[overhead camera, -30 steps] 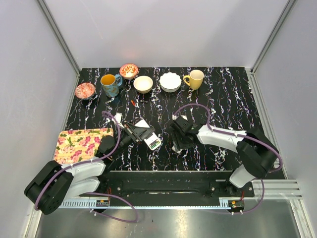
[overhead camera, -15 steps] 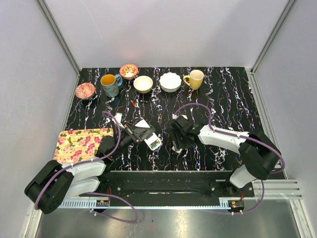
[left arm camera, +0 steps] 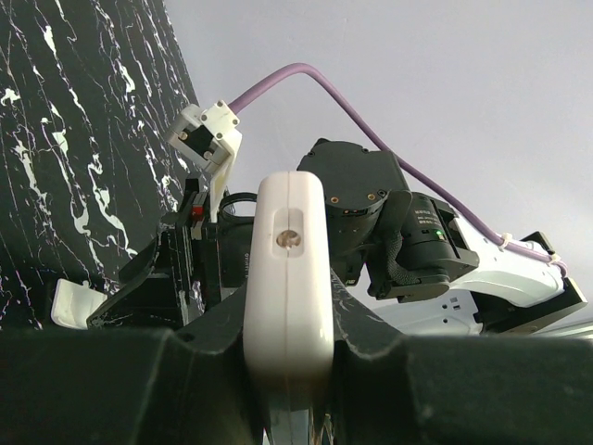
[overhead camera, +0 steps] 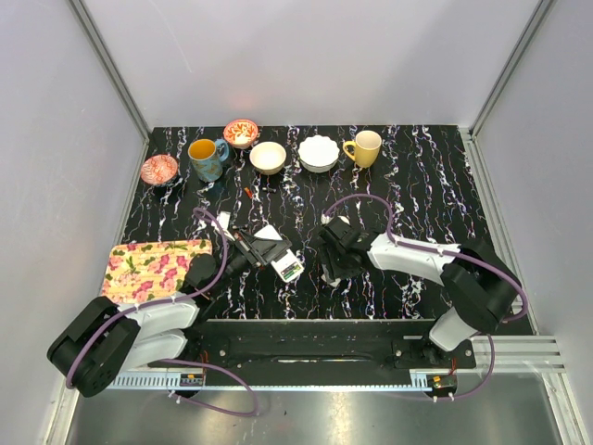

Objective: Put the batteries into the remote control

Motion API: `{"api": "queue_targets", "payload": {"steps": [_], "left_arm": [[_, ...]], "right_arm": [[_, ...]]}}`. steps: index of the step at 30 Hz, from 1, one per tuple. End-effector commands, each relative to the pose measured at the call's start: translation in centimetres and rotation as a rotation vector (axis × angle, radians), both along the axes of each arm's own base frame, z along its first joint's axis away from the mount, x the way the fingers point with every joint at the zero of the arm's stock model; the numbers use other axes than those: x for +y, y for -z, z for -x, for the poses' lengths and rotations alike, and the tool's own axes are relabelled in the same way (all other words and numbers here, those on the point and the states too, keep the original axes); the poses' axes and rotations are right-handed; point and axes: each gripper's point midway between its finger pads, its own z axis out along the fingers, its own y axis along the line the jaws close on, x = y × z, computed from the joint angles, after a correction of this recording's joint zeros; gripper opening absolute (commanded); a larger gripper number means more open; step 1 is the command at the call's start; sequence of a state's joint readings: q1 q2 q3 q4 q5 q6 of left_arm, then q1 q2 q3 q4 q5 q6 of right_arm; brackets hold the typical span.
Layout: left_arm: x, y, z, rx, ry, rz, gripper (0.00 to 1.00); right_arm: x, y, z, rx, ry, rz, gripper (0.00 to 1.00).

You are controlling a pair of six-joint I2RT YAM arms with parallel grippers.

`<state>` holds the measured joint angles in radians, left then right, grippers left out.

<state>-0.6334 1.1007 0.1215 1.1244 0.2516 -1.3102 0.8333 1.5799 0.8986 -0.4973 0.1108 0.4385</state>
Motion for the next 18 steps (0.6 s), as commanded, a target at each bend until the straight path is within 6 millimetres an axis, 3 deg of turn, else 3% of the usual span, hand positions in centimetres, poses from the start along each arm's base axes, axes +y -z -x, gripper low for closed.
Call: {"api": "queue_targets", "payload": {"steps": [1,18], "left_arm": [[0.3,-2.1,0.3,-0.072,-0.005,0.059,0.00],[0.0,-1.9,0.4,-0.068,0.002,0.057,0.00]], "right_arm": [[0.9,-0.1,-0.1,-0.006,-0.008,-0.023,0.69],[0.7,1.0,0.3,0.024,-0.011,-0.008,0.69]]}}
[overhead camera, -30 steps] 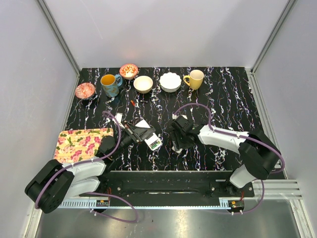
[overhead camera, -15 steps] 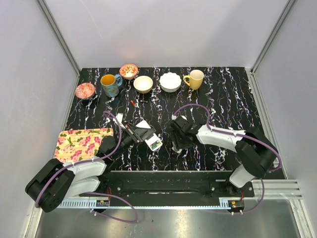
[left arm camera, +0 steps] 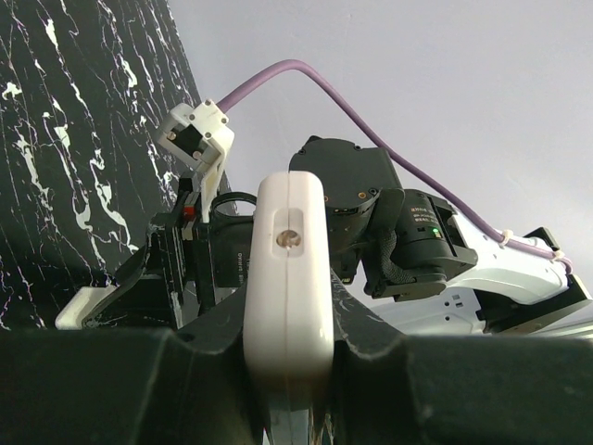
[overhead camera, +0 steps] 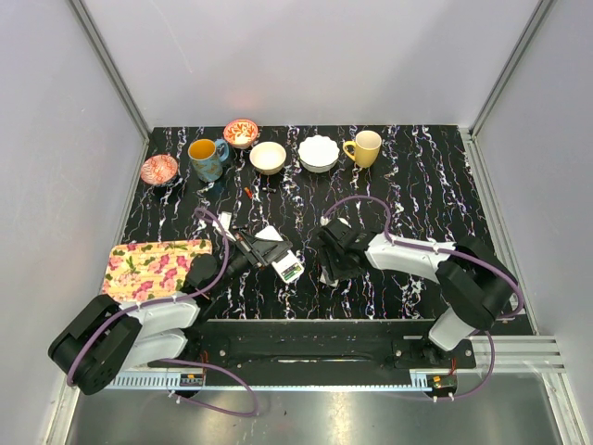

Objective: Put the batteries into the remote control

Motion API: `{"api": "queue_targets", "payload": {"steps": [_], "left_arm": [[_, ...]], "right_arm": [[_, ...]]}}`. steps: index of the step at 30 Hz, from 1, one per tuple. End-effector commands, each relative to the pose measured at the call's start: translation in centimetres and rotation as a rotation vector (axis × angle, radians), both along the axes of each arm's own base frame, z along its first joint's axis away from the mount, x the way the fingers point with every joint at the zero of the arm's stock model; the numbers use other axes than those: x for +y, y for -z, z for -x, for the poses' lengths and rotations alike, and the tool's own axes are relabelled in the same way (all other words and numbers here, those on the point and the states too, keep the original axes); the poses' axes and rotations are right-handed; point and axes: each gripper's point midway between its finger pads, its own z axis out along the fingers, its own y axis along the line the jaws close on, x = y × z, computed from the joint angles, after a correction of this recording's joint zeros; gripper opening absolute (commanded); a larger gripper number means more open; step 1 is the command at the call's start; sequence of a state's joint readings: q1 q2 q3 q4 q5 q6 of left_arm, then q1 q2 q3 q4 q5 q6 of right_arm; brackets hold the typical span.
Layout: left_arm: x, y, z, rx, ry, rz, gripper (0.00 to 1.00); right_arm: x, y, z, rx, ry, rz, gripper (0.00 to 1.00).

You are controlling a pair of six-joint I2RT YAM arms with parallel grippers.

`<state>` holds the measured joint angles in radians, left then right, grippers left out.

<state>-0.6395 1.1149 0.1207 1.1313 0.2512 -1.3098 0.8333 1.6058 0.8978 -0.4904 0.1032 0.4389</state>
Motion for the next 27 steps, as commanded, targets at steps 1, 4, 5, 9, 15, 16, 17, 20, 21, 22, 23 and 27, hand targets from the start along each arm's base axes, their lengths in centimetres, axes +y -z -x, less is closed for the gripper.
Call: {"api": "queue_targets", "payload": {"steps": [1,4,5,9,15,16,17,20,21,22,23,27], "left_arm": [[0.2,-2.1,0.3,-0.073,-0.005,0.061,0.00],[0.2,-2.1,0.4,-0.072,-0.002,0.060,0.00],[0.2,-2.1,0.4,-0.073,-0.003,0.061,0.00],[0.2,-2.0,0.4,-0.071,-0.002,0.059,0.00],[0.2,-2.1,0.4,-0.073,-0.003,0.061,0.00],[0.2,-2.1,0.4,-0.074,-0.002,0.062,0.00],[0.2,-2.1,0.4,-0.074,-0.001,0.060,0.00],[0.2,-2.1,0.5,-0.076,-0.001,0.055,0.00],[0.2,-2.2,0.5,-0.078,0.000,0.055,0.00],[0.2,-2.2,0.5,-0.081,0.001,0.053,0.00],[0.2,-2.1,0.5,-0.077,-0.001,0.049,0.00],[0.1,-2.2,0.5,-0.079,0.005,0.047,0.00]], "right_arm": [[0.7,0.3,0.2,0.005,-0.007,-0.019,0.69],[0.8,0.3,0.2,0.005,-0.006,-0.020,0.69],[0.7,0.4,0.1,0.004,-0.005,-0.020,0.69],[1.0,0.4,-0.1,-0.002,-0.010,-0.026,0.65],[1.8,0.9,-0.5,0.000,-0.037,-0.026,0.56],[1.9,1.0,-0.6,-0.001,-0.043,-0.024,0.55],[2.0,1.4,-0.6,0.007,-0.046,-0.015,0.55],[2.2,1.8,-0.7,0.004,-0.053,-0.016,0.52],[2.2,2.0,-0.5,0.008,-0.057,-0.013,0.52],[2.3,2.1,-0.5,0.009,-0.058,-0.013,0.52],[2.2,2.5,-0.4,0.015,-0.057,-0.007,0.52],[2.0,3.5,0.1,0.017,-0.055,0.013,0.52]]}}
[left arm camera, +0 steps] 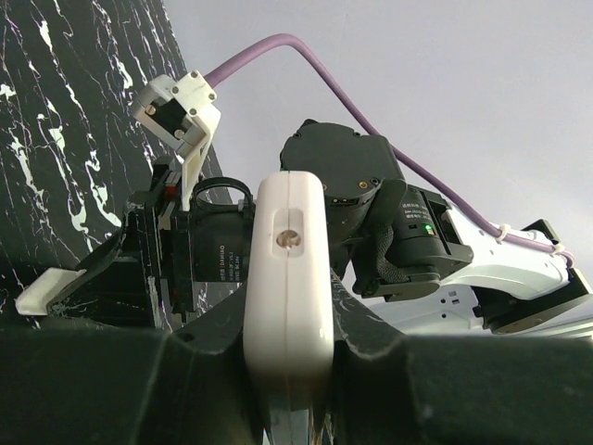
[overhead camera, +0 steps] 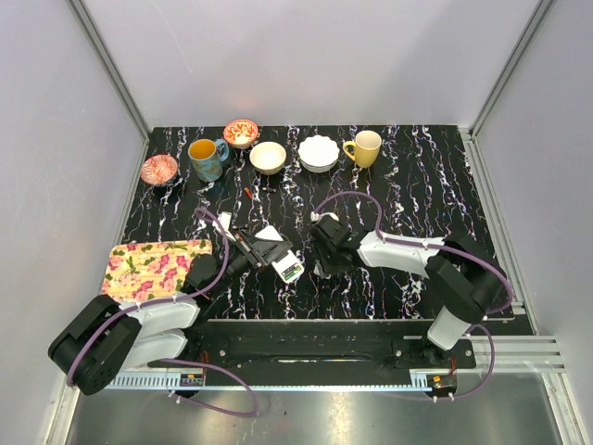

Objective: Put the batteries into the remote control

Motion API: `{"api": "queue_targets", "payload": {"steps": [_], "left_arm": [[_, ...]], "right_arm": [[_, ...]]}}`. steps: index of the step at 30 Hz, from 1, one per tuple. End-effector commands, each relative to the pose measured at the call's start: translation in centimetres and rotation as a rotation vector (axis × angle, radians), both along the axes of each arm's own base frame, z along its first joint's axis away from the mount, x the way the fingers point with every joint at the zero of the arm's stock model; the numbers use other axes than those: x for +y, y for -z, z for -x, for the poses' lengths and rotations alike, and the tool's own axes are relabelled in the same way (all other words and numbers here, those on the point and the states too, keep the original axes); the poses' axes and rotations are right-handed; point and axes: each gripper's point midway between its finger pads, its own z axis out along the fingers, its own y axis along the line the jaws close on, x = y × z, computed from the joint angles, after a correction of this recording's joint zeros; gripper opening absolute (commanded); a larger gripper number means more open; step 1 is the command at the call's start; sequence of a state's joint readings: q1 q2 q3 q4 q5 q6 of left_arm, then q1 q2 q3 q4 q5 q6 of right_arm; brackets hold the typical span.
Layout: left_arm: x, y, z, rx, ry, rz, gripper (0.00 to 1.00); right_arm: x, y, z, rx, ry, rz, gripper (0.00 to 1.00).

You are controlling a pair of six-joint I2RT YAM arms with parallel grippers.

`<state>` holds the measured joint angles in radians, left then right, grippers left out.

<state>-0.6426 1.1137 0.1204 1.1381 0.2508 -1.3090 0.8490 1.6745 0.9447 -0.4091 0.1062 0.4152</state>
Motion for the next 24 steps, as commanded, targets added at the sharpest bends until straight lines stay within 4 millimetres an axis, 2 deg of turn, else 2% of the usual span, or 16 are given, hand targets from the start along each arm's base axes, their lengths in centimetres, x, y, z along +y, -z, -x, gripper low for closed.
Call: {"api": "queue_targets", "payload": {"steps": [1,8,12,15,17,19,21,22,23,24], "left_arm": [[0.1,-2.1,0.3,-0.074,0.001,0.045,0.00],[0.0,-2.0,0.4,-0.073,0.008,0.042,0.00],[0.1,-2.2,0.5,-0.079,0.007,0.041,0.00],[0.2,-2.2,0.5,-0.079,0.003,0.035,0.00],[0.2,-2.1,0.5,-0.077,0.002,0.035,0.00],[0.2,-2.1,0.5,-0.078,0.002,0.038,0.00],[0.2,-2.1,0.6,-0.078,0.003,0.040,0.00],[0.3,-2.0,0.6,-0.077,0.003,0.041,0.00],[0.3,-2.2,0.6,-0.078,0.003,0.044,0.00],[0.3,-2.1,0.6,-0.078,0.000,0.044,0.00]], "right_arm": [[-0.3,3.4,1.9,0.063,-0.022,0.048,0.49],[0.7,4.8,2.3,0.084,-0.005,0.042,0.40],[0.9,4.9,2.2,0.087,0.011,0.039,0.36],[0.7,4.8,2.2,0.079,0.024,0.041,0.22],[0.5,4.5,2.3,0.078,0.031,0.039,0.03],[-0.1,3.4,2.1,0.056,0.049,0.053,0.00],[-1.2,2.0,0.8,-0.015,0.096,0.099,0.00],[-2.7,1.1,0.9,-0.029,0.116,0.161,0.00],[-3.9,-0.5,-1.1,-0.129,0.167,0.234,0.00],[-5.1,-1.3,-1.8,-0.168,0.186,0.304,0.00]]}}
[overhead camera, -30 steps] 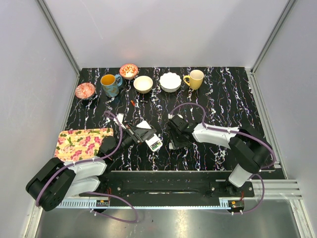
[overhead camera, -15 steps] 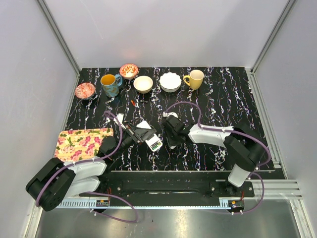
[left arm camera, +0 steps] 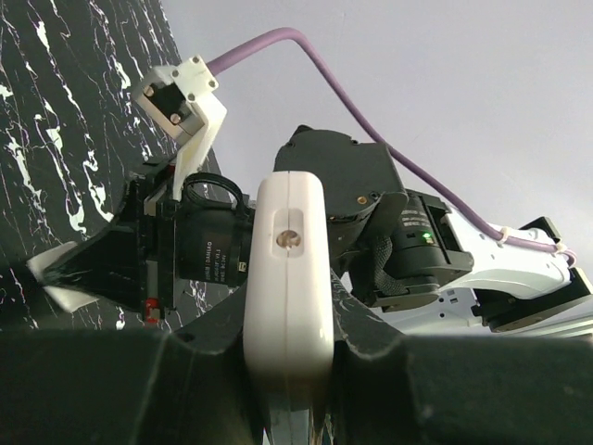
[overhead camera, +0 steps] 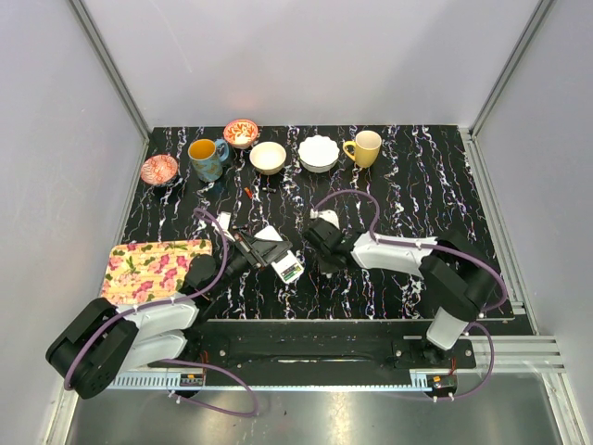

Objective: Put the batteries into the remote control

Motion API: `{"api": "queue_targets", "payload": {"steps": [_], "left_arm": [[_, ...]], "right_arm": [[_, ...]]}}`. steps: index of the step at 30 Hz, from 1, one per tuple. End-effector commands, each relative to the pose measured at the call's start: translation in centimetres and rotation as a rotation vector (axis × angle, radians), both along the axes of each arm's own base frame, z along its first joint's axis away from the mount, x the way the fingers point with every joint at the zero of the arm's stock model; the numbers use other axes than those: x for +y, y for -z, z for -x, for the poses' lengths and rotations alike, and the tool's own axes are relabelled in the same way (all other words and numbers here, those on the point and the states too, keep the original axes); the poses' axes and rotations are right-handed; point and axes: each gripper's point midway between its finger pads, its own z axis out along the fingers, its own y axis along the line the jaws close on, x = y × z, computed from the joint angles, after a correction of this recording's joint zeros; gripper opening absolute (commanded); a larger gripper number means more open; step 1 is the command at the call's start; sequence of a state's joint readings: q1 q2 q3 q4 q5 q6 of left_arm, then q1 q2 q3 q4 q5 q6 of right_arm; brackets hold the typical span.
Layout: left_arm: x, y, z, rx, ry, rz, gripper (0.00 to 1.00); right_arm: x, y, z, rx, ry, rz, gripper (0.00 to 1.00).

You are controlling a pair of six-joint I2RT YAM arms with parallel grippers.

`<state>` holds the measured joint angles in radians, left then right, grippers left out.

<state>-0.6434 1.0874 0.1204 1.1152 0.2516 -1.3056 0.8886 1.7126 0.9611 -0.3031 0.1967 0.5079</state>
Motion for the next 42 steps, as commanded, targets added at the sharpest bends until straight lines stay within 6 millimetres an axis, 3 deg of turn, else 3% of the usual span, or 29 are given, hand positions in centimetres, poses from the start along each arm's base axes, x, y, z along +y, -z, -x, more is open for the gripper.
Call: {"api": "queue_targets", "payload": {"steps": [1,2,4,7,13,15,18,21,23,29,30,32,33,35,36,37,38,39,42], "left_arm": [[0.2,-2.0,0.5,-0.074,0.003,0.050,0.00],[0.2,-2.1,0.6,-0.076,0.003,0.054,0.00],[0.3,-2.0,0.7,-0.073,0.009,0.056,0.00],[0.4,-2.1,1.0,-0.074,0.016,0.063,0.00],[0.7,-2.0,1.5,-0.081,0.012,0.042,0.00],[0.8,-2.3,1.6,-0.089,0.011,0.041,0.00],[0.9,-2.6,1.9,-0.100,0.016,0.046,0.00],[1.0,-2.4,2.0,-0.099,0.016,0.041,0.00],[1.1,-2.4,2.1,-0.098,0.015,0.043,0.00],[1.2,-2.4,2.1,-0.104,0.010,0.047,0.00],[1.2,-2.4,2.1,-0.103,0.012,0.047,0.00],[1.2,-2.4,2.1,-0.102,0.012,0.047,0.00],[1.2,-2.5,2.1,-0.103,0.012,0.047,0.00],[1.2,-2.4,2.0,-0.101,0.008,0.045,0.00],[1.2,-2.3,2.0,-0.098,0.009,0.044,0.00],[1.1,-2.2,1.9,-0.097,0.007,0.043,0.00],[1.1,-2.3,2.0,-0.098,0.010,0.044,0.00],[1.1,-2.3,2.0,-0.099,0.012,0.047,0.00],[1.0,-2.2,2.0,-0.095,0.015,0.045,0.00]], "right_arm": [[-10.3,-1.3,0.4,-0.038,0.133,0.509,0.00],[-11.6,-3.7,-1.9,-0.141,0.194,0.615,0.00],[-15.0,-4.0,-2.5,-0.101,0.254,0.789,0.00],[-15.8,-5.0,-4.3,-0.130,0.299,0.874,0.00],[-13.6,-3.5,-5.4,-0.065,0.352,0.765,0.03],[-12.3,-2.4,-5.3,-0.011,0.323,0.723,0.20],[-10.3,-1.6,-5.3,0.030,0.291,0.624,0.31],[-9.3,-1.5,-5.3,0.048,0.271,0.581,0.48],[-9.1,-1.5,-5.4,0.052,0.267,0.572,0.55],[-8.7,-3.3,-5.8,0.003,0.290,0.505,0.70],[-8.3,-4.8,-6.2,-0.033,0.298,0.455,0.72],[-8.7,-5.9,-5.9,-0.061,0.302,0.419,0.77],[-8.7,-7.6,-6.1,-0.103,0.315,0.363,0.76],[-10.4,-6.8,-5.5,-0.055,0.341,0.325,0.73],[-10.4,-7.0,-5.7,-0.060,0.357,0.269,0.66],[-11.1,-5.4,-4.7,0.002,0.368,0.249,0.60],[-11.8,-5.0,-4.8,0.016,0.397,0.225,0.53],[-11.7,-4.9,-5.0,0.007,0.411,0.188,0.37],[-12.0,-3.5,-4.3,0.046,0.458,0.134,0.09]]}}
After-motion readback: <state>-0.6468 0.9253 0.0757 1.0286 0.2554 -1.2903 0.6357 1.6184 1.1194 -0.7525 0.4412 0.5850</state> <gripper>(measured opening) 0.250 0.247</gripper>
